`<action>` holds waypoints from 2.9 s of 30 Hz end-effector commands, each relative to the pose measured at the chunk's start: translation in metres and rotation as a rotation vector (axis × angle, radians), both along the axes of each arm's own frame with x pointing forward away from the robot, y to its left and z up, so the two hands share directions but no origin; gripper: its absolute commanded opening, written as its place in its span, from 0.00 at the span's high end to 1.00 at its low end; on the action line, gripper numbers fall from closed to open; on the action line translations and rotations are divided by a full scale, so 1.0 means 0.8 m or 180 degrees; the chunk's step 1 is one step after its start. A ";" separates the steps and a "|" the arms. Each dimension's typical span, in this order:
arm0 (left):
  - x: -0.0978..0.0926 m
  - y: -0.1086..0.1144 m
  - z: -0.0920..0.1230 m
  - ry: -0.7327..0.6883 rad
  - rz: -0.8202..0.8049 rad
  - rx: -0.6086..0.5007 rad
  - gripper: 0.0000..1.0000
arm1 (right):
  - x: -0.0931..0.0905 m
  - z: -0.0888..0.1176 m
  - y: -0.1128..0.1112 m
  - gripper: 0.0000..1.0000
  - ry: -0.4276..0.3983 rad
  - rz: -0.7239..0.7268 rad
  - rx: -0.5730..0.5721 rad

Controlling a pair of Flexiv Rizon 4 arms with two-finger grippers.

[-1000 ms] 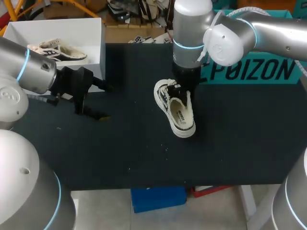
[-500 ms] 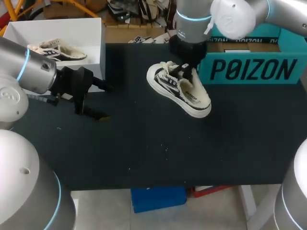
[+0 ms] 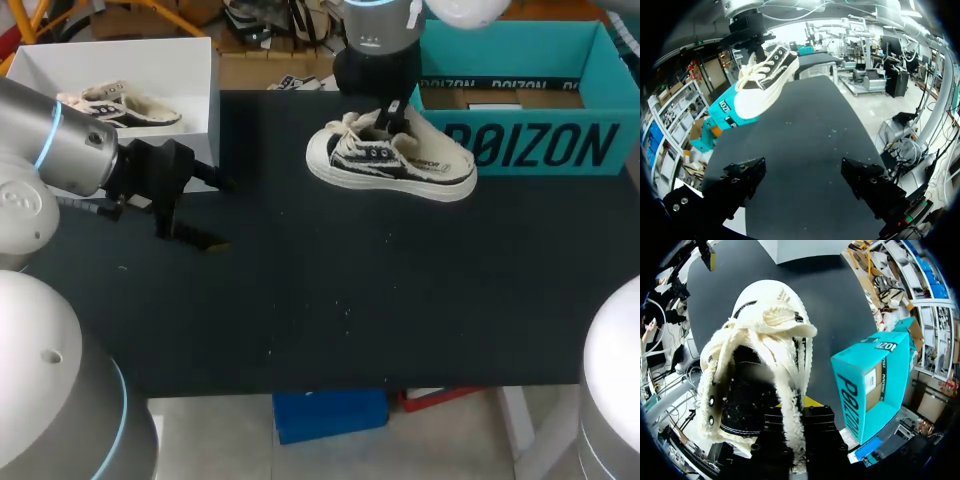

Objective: Take the shoe out of the shoebox, open the shoe tongue, remove and reinsert the insole, then place the shoe into the shoebox

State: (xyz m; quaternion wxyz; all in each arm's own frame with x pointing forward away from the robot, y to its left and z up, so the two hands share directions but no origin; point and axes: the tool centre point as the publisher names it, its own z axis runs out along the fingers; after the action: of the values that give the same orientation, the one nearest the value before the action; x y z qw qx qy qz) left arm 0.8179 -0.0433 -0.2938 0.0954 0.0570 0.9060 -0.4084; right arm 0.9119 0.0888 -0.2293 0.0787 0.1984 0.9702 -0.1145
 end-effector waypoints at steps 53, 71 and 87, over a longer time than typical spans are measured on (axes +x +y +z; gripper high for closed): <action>-0.001 -0.001 -0.001 -0.0010 0.0011 0.0008 0.00 | 0.164 0.044 -0.116 1.00 -0.0217 0.0837 -0.0138; -0.001 -0.001 -0.001 -0.0010 0.0011 0.0008 0.00 | 0.258 0.047 -0.198 1.00 -0.0192 0.0749 0.0043; -0.001 -0.001 -0.001 -0.0010 0.0011 0.0008 0.00 | 0.300 0.001 -0.286 1.00 -0.0006 0.0651 0.0281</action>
State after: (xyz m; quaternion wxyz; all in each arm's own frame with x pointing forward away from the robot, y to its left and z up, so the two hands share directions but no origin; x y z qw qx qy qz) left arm 0.8178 -0.0433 -0.2937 0.0954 0.0570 0.9060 -0.4084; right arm 1.1419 -0.1332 -0.2178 0.0926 0.1009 0.9874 -0.0798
